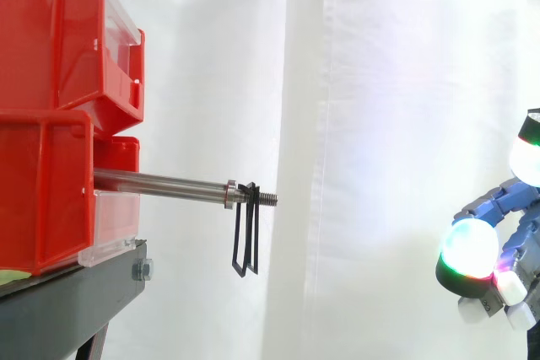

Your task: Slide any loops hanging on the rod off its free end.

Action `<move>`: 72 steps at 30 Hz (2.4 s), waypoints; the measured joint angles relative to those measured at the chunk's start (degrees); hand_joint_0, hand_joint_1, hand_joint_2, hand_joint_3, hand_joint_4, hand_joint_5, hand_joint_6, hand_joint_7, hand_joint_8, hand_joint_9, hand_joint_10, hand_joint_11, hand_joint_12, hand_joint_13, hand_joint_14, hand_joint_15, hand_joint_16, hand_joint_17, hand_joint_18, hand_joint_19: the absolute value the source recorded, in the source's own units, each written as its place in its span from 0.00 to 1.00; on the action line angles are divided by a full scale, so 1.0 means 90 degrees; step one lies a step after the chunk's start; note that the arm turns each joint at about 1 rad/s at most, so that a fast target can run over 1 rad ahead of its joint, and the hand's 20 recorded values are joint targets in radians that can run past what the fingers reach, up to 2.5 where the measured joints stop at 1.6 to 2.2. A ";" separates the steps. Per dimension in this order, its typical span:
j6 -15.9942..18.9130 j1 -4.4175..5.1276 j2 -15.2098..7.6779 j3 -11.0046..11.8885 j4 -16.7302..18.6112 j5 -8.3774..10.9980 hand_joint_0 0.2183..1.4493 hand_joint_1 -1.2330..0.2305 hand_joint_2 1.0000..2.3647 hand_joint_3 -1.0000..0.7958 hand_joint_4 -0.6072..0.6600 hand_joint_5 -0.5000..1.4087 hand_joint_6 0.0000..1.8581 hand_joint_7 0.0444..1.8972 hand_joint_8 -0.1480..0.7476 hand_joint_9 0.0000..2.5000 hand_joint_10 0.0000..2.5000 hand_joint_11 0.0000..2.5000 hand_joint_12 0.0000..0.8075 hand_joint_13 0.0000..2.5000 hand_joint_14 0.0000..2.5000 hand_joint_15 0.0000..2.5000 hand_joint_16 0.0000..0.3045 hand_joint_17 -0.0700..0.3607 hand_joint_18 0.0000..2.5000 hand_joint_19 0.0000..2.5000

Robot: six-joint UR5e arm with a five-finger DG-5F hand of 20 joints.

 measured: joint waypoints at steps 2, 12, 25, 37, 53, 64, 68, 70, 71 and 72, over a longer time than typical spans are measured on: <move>0.0000 0.0000 0.0000 0.0000 0.0000 0.0000 0.29 0.45 0.00 0.29 0.67 0.17 0.27 0.45 0.43 0.25 0.00 0.06 0.32 0.16 0.00 0.00 0.13 0.36 0.19 0.15; -0.0001 0.0000 0.0000 -0.0001 0.0001 0.0000 0.29 0.45 0.00 0.29 0.67 0.17 0.27 0.45 0.43 0.25 0.00 0.05 0.30 0.15 0.00 0.00 0.12 0.36 0.18 0.14; -0.0002 -0.0001 0.0000 -0.0001 0.0001 0.0000 0.29 0.45 0.00 0.29 0.67 0.17 0.27 0.45 0.43 0.25 0.00 0.06 0.29 0.15 0.00 0.00 0.12 0.35 0.17 0.14; -0.0001 0.0000 0.0000 -0.0001 0.0000 0.0000 0.29 0.45 0.00 0.29 0.67 0.17 0.27 0.45 0.43 0.25 0.00 0.05 0.29 0.15 0.00 0.00 0.12 0.35 0.18 0.14; 0.0001 0.0000 0.0000 0.0000 0.0000 0.0000 0.29 0.45 0.00 0.29 0.67 0.17 0.27 0.45 0.43 0.25 0.00 0.05 0.30 0.16 0.00 0.00 0.12 0.36 0.19 0.15; 0.0001 0.0000 0.0000 0.0000 0.0000 0.0000 0.29 0.45 0.00 0.29 0.67 0.17 0.27 0.45 0.43 0.24 0.00 0.06 0.29 0.16 0.00 0.00 0.12 0.36 0.19 0.15; 0.0000 0.0000 0.0000 0.0000 0.0000 0.0000 0.29 0.45 0.00 0.29 0.67 0.17 0.27 0.45 0.42 0.24 0.00 0.05 0.28 0.16 0.00 0.00 0.12 0.36 0.19 0.15; 0.0000 0.0000 0.0000 -0.0001 0.0000 0.0000 0.29 0.45 0.00 0.29 0.67 0.17 0.27 0.45 0.42 0.24 0.00 0.05 0.28 0.15 0.00 0.00 0.12 0.36 0.19 0.15; 0.0000 0.0000 0.0000 -0.0001 0.0000 0.0000 0.29 0.45 0.00 0.29 0.67 0.17 0.27 0.45 0.42 0.24 0.00 0.05 0.28 0.15 0.00 0.00 0.12 0.36 0.19 0.15; 0.0000 0.0000 0.0000 0.0000 0.0000 0.0000 0.29 0.45 0.00 0.29 0.67 0.17 0.27 0.45 0.42 0.24 0.00 0.05 0.28 0.15 0.00 0.00 0.12 0.36 0.19 0.15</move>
